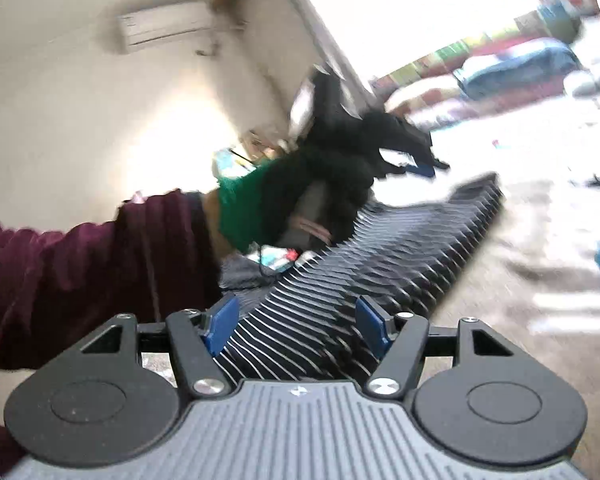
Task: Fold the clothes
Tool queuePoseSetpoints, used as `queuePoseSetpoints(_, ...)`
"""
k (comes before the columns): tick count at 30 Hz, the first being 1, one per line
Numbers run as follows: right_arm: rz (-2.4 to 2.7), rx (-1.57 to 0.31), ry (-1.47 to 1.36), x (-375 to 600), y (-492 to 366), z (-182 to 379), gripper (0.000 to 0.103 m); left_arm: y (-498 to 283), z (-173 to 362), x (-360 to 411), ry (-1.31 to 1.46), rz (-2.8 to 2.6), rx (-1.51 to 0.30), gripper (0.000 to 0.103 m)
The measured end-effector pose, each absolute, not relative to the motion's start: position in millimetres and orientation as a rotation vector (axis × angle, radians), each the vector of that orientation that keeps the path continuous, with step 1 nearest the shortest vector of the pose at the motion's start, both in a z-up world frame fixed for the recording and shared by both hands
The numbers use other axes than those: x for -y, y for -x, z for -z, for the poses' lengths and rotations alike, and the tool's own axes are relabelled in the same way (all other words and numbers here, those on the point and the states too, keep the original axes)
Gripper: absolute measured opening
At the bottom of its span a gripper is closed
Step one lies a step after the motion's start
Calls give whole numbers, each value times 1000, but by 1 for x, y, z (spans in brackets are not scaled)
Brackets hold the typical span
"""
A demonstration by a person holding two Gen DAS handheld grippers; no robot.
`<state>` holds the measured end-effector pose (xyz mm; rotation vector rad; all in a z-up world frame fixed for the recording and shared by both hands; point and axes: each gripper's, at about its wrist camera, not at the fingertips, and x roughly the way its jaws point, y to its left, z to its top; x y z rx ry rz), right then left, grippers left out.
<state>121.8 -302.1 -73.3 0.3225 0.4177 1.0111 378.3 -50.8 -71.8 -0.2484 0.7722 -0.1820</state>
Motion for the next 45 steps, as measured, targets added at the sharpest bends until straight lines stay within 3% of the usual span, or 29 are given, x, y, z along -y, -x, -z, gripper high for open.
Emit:
queuePoseSetpoints(9,-1001,-493,-147,250,-127,92,66,-394,103,36,429,277,-838,18)
queuePoseSetpoints(10,-995,-504,-145,247,-129,93,66,-394,103,34,438,289,-834,5)
queuePoseSetpoints(16,-981,-526,-173,245,-128,94,66,-382,82,15,501,316,-715,4)
queuePoseSetpoints(21,-986,-569,-175,243,-134,100,66,-396,94,23,393,290,-786,8)
queuePoseSetpoints(28,-990,-579,-181,244,-132,99,67,-385,70,54,205,331,-696,8)
queuePoseSetpoints(36,-993,-592,-164,240,-139,103,70,-428,93,109,33,373,-805,8)
queuePoseSetpoints(45,-1000,-603,-160,237,-142,107,73,-438,97,109,58,338,-845,12)
